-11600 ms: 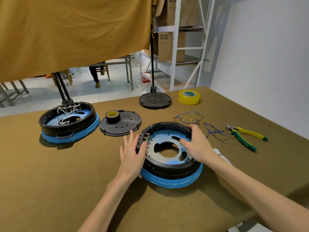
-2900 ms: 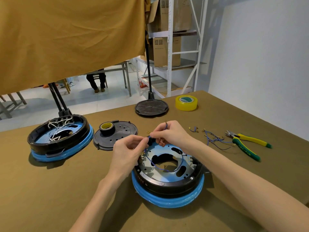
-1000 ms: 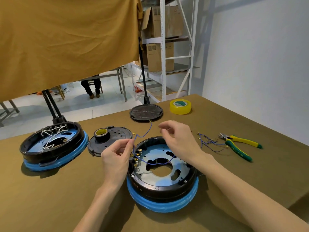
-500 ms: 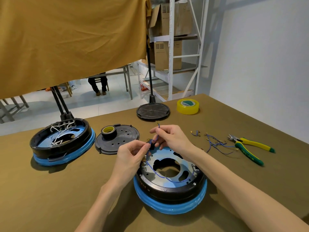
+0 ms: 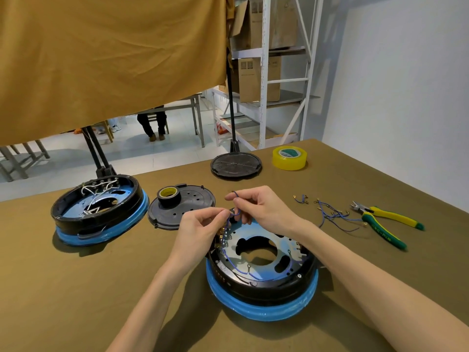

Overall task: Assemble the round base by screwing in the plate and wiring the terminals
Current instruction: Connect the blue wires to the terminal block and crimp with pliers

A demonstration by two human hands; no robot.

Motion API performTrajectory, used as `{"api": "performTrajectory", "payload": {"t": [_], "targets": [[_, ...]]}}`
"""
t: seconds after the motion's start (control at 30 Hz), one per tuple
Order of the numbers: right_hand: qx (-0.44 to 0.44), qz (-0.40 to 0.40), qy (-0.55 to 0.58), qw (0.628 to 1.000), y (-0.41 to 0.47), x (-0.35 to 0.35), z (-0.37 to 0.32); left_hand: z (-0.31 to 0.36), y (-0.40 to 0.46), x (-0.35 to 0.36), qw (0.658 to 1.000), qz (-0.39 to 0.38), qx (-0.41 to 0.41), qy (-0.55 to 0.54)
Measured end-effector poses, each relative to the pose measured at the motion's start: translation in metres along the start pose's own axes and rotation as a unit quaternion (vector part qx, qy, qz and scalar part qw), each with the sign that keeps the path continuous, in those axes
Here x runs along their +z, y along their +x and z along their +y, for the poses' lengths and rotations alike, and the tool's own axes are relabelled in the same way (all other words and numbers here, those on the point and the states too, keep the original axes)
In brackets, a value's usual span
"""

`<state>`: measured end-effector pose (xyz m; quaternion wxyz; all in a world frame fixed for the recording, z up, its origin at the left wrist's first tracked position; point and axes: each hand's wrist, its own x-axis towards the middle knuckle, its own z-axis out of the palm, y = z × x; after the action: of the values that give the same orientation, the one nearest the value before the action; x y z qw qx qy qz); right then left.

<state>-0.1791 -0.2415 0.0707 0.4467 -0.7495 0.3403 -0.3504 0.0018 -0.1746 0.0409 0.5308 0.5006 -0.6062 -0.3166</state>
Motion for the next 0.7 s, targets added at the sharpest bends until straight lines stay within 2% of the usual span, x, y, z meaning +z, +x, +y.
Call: {"api": "performTrajectory", "payload": {"t": [0.1,0.23,0.33,0.5,0.7], "targets": [[0.021,-0.004,0.018,1.000,0.001,0.001,-0.001,0.001,0.001,-0.002,1.000,0.006,-0.019,-0.013],[0.057,-0.068,0.057,0.994,-0.004,0.002,-0.001,-0.003,-0.002,0.000,0.999,0.031,-0.019,-0.024],[0.058,-0.047,0.075,0.994,-0.004,-0.004,-0.001,-0.004,-0.001,-0.002,0.999,0.019,-0.032,-0.034],[0.135,-0.040,0.091,0.986,0.000,-0.009,0.004,-0.006,0.001,-0.008,1.000,-0.015,-0.022,0.013],[0.177,-0.057,0.110,0.976,0.001,-0.001,0.013,-0.015,-0.001,-0.002,0.996,0.041,-0.003,0.081]]}}
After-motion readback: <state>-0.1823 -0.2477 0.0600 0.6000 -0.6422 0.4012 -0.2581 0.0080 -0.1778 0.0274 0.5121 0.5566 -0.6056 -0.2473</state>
